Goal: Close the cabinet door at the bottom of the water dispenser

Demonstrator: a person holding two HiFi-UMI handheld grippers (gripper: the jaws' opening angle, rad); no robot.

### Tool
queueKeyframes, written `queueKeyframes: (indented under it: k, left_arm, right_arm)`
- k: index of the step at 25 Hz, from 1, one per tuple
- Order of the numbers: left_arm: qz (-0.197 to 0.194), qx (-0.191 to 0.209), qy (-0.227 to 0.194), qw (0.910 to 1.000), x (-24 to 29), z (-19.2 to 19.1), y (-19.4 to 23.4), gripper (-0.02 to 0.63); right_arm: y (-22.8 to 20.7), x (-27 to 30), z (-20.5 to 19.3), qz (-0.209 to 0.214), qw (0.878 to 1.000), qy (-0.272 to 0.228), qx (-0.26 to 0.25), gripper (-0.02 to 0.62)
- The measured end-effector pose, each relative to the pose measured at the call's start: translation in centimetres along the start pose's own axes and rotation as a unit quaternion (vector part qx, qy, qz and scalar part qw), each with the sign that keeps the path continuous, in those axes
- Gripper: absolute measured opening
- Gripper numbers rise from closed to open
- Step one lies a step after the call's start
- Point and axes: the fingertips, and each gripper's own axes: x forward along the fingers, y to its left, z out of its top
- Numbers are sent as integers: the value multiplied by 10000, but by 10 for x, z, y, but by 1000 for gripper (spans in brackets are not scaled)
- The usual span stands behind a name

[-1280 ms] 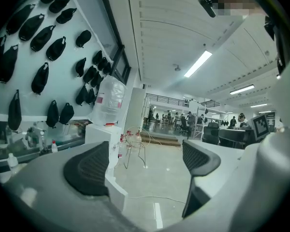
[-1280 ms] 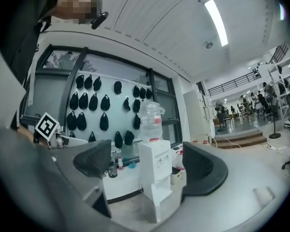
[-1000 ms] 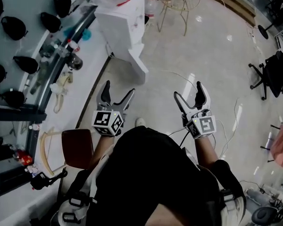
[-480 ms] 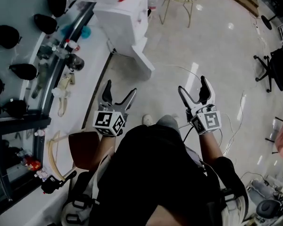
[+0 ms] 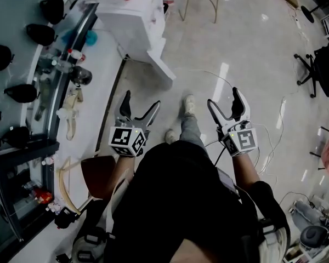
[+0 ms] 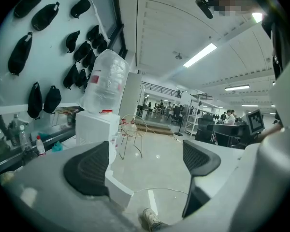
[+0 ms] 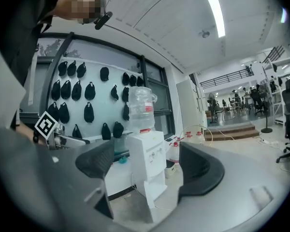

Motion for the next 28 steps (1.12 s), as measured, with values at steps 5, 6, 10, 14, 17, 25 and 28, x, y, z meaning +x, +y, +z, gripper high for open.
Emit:
queueKeyframes:
  k: [5, 6, 10, 14, 17, 25, 28]
  left_arm:
    - [82, -17, 147, 9999, 31, -3, 10, 474]
    - [93, -8, 188, 9998, 40, -4, 12, 474]
    - [186, -30, 342, 9992, 73, -11, 23, 474]
    - [241, -162, 494, 9984, 111, -16, 31, 474]
    - [266, -211, 638, 9974, 144, -25, 37, 474]
    - [361, -444, 1140, 9918, 219, -70, 55, 474]
    - [346, -554, 1372, 9884, 243, -95, 65, 474]
  right_arm:
    - [-15, 37, -2, 223, 9997, 21, -13, 413]
    - [-20, 45, -2, 252, 9997, 24, -6, 410]
    - [-43, 79, -12, 362, 9992, 139, -2, 403]
    - [-70, 117, -24, 516, 9981, 341, -55, 396]
    - [-88, 144, -32, 624, 9971, 442, -57, 393]
    - [-131, 194, -76, 890, 9922, 863, -108, 387]
    - [-148, 206, -104, 955, 9887, 1137, -205, 383]
